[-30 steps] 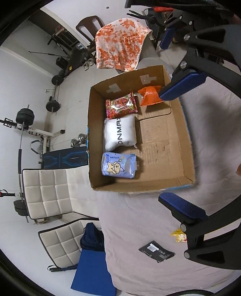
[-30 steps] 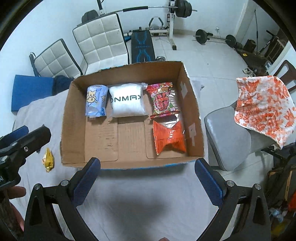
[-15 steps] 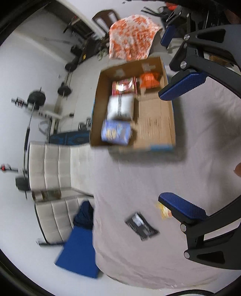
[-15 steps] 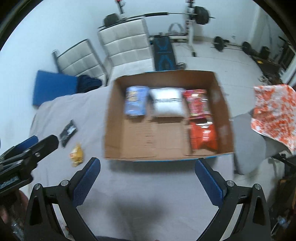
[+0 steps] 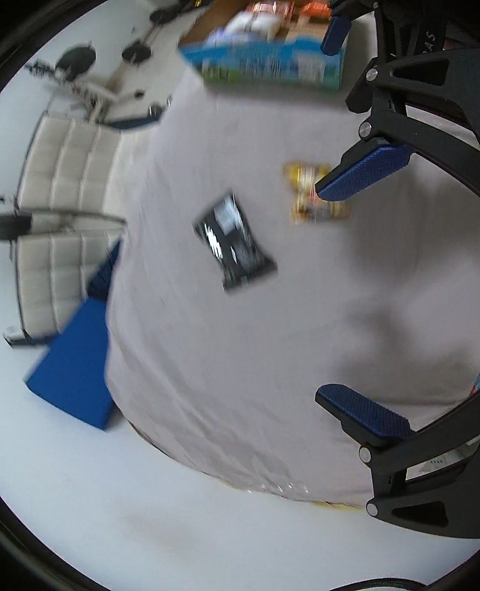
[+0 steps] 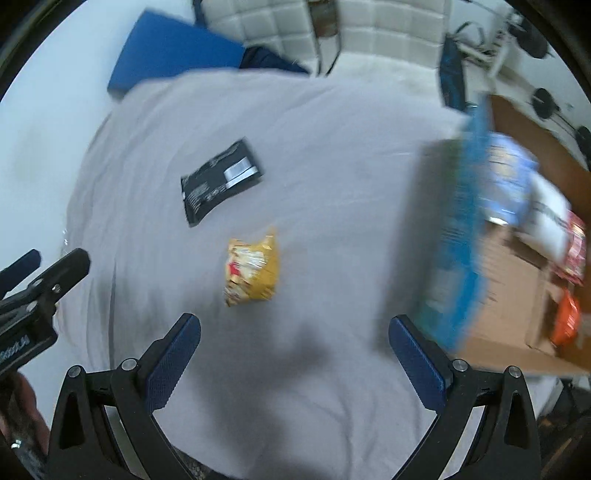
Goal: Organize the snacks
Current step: 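Grasp the black pack with left tool while right tool grasps yellow panda bag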
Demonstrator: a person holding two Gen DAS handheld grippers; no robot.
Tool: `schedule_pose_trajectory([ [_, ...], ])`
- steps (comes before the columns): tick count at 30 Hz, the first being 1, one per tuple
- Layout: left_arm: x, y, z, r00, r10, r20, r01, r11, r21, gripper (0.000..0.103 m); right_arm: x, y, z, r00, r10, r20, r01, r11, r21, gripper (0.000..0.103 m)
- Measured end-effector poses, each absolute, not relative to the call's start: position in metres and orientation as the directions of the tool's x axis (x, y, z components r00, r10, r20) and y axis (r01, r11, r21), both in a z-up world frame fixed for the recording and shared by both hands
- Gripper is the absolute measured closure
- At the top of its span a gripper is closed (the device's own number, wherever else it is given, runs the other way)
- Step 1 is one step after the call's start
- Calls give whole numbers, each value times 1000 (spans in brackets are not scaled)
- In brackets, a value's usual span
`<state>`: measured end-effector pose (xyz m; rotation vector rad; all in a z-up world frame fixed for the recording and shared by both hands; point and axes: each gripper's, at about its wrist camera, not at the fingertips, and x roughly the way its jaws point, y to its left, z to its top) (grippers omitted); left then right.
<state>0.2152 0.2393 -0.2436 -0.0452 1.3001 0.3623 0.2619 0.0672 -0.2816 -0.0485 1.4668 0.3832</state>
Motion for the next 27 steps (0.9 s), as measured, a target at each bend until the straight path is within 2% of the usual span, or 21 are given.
schedule_pose_trajectory([
  [5, 221, 283, -287, 133, 265, -955, -312, 926, 213, 1, 284, 120, -347, -56, 196, -979, -287, 936, 204, 0],
  [8, 230, 296, -310, 89, 278, -957, -299, 924, 240, 1, 293, 142, -383, -107, 188, -976, -266, 941, 211, 4],
  [10, 236, 304, -322, 65, 269, -961, -291, 926, 239, 1, 295, 152, -401, -133, 177, -975, -266, 942, 207, 22],
  [11, 237, 306, -326, 59, 266, -962, -290, 927, 239, 1, 295, 157, -411, -149, 168, -974, -272, 941, 204, 42],
  [14, 249, 308, -333, 56, 260, -964, -268, 934, 236, 1, 295, 161, -430, -191, 131, -973, -278, 943, 181, 46],
  [16, 257, 304, -334, 67, 247, -967, -245, 943, 224, 1, 297, 156, -431, -205, 135, -969, -279, 941, 191, 46],
  [22, 307, 284, -346, 97, 181, -979, -110, 979, 171, 1, 324, 110, -421, -184, 44, -982, -289, 952, 96, 44],
  [23, 317, 281, -350, 94, 178, -980, -85, 982, 170, 1, 329, 104, -421, -194, 39, -980, -288, 953, 95, 34],
  [24, 327, 276, -355, 88, 159, -983, -54, 987, 154, 1, 333, 97, -419, -198, 33, -980, -280, 956, 89, 13],
  [26, 346, 266, -368, 58, 125, -990, 8, 992, 126, 1, 339, 88, -413, -179, 20, -984, -264, 962, 68, 4],
  [27, 355, 261, -375, 42, 119, -992, 39, 992, 120, 1, 341, 84, -407, -162, 30, -986, -248, 966, 70, 4],
])
